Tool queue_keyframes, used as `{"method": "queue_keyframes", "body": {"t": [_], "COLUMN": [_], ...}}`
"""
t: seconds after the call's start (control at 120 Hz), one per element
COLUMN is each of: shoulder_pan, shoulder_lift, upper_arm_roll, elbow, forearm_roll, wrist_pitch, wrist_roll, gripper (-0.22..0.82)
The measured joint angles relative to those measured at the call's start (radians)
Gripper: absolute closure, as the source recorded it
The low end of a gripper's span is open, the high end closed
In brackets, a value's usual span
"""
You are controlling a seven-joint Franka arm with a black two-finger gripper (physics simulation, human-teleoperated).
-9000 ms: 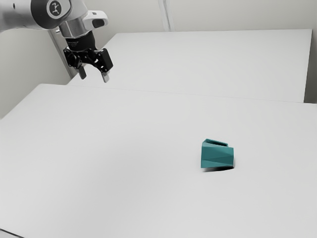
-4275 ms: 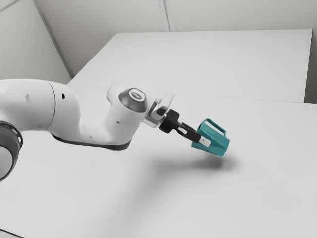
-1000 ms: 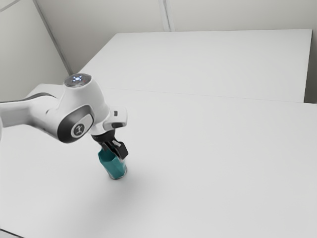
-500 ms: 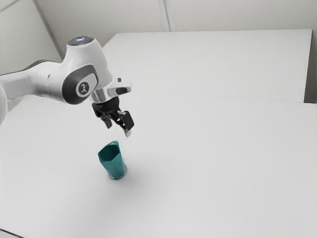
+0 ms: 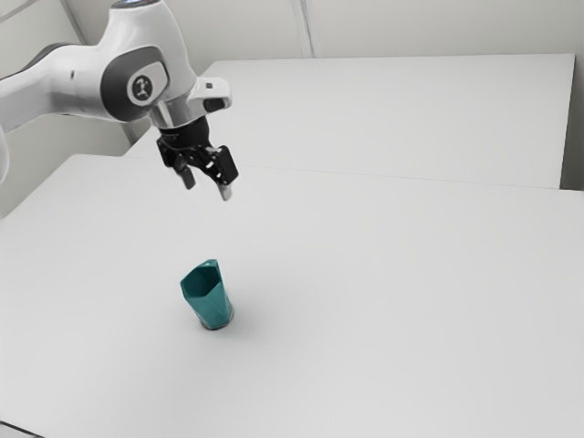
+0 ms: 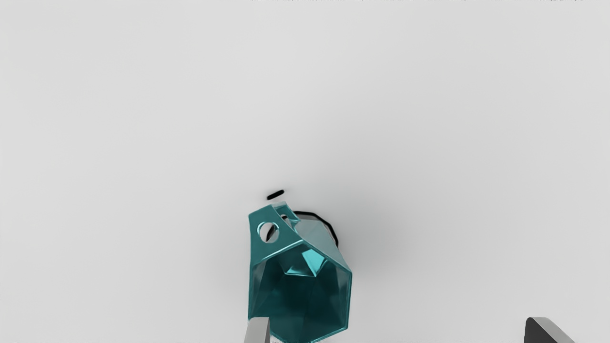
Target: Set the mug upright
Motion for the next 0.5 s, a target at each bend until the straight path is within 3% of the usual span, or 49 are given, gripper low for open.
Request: {"method": "queue_keyframes", "body": {"t": [0.5], "shoulder_pan": [0.015], "shoulder_lift": [0.067], "upper_arm_roll": [0.004], "elbow": [0.27], "forearm_roll": [0.019], "wrist_pitch": [-0.141], "wrist_roll": [-0.003], "gripper": [0.02]}}
